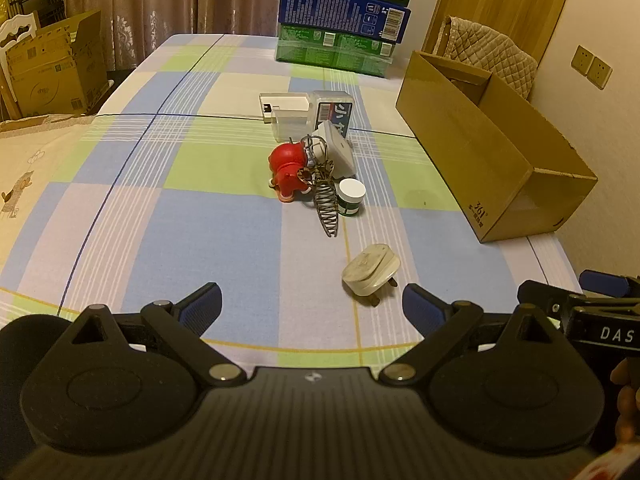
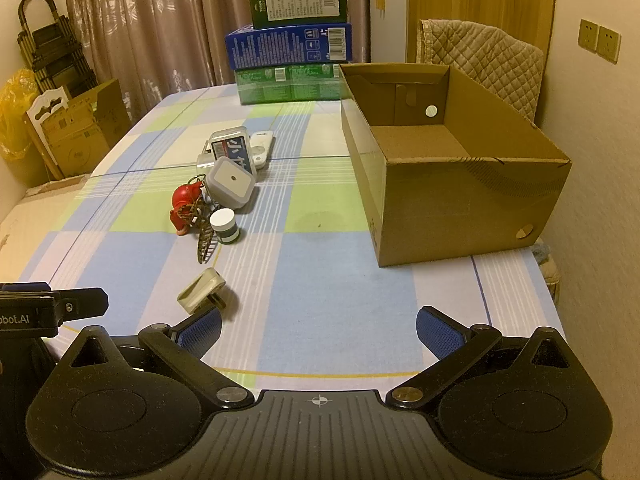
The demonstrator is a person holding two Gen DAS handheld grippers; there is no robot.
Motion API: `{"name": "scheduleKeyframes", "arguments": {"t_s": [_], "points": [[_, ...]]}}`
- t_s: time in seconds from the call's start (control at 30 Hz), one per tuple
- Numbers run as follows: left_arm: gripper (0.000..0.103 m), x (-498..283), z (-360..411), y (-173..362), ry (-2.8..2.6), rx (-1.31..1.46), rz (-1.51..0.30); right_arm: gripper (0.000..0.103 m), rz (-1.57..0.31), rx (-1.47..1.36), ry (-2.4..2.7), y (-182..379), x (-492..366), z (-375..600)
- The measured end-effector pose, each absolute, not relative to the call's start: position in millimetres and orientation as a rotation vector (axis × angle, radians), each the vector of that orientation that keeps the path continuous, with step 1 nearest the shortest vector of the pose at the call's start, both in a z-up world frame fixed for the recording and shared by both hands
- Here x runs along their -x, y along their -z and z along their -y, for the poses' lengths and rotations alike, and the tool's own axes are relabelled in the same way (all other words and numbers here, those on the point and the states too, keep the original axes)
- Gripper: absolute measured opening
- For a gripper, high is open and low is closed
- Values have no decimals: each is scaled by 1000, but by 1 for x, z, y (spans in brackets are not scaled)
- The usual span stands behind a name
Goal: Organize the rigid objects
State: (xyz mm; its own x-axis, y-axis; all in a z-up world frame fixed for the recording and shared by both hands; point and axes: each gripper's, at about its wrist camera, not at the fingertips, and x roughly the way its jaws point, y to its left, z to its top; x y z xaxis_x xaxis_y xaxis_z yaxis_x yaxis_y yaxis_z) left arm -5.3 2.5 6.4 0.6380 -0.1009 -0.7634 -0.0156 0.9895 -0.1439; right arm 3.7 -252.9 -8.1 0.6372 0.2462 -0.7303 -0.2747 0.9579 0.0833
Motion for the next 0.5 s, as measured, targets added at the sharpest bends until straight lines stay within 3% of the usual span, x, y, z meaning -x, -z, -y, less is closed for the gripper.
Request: {"name": "scheduleKeyframes", "arguments": {"t_s": [0.5], "points": [[95, 5, -2, -7, 48, 144, -878, 101, -830, 40, -297, 8, -4, 252]]}}
